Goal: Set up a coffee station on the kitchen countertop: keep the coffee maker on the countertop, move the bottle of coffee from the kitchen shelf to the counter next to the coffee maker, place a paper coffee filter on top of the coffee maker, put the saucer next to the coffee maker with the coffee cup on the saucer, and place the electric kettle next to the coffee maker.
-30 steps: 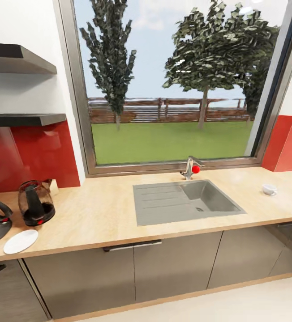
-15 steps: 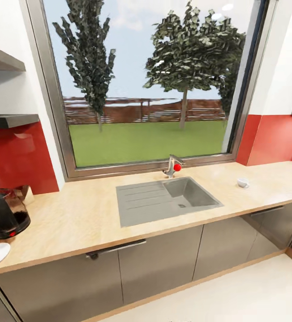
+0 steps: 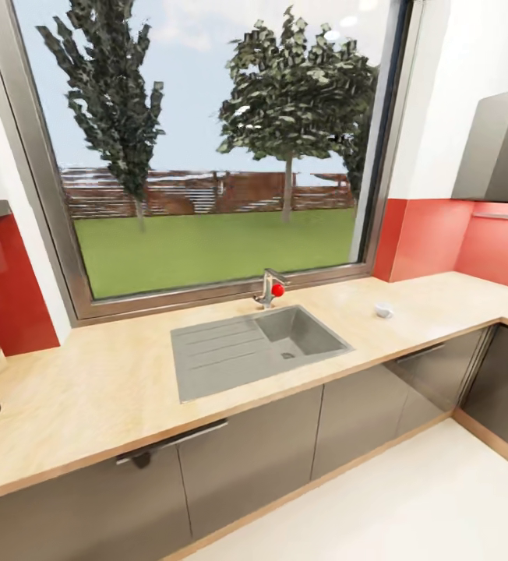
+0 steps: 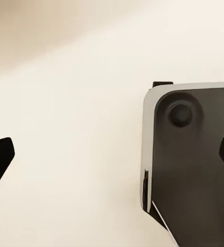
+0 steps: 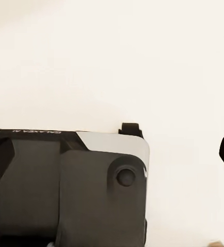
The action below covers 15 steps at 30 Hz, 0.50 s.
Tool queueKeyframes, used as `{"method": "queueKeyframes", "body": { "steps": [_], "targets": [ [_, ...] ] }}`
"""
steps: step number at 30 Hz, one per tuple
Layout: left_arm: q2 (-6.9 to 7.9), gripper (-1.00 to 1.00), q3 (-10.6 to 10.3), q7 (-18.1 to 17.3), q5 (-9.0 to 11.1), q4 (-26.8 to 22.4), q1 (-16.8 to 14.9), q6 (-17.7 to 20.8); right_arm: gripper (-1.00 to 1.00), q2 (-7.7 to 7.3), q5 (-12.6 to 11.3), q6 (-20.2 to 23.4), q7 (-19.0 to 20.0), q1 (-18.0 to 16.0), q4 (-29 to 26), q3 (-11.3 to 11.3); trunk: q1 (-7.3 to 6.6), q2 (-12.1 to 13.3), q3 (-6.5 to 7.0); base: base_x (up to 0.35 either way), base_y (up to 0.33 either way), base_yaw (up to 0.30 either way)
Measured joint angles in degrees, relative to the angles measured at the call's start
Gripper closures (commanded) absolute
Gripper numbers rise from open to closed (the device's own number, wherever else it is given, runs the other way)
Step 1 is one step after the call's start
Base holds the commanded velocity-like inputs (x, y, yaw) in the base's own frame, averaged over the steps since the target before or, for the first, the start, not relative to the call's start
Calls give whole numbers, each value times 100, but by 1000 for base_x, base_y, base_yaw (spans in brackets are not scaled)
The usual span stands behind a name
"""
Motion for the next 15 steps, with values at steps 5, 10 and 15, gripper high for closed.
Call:
{"method": "queueKeyframes", "body": {
  "steps": [5, 10, 15],
  "targets": [
    [1, -100, -3, 0, 0, 0, 0, 1, -100, 0, -3, 0, -4, 0, -2, 6, -2, -1, 0, 238, 0, -266],
    [18, -100, -8, 0, -4, 6, 0, 7, -100, 20, 7, -1, 2, 1, -6, 13, -2, -1, 0, 312, 0, -266],
    [31, -100, -6, 33, -9, 8, 7, 17, -100, 35, 10, 3, 4, 1, -7, 16, -3, -1, 5, 323, 0, -267]
  ]
}}
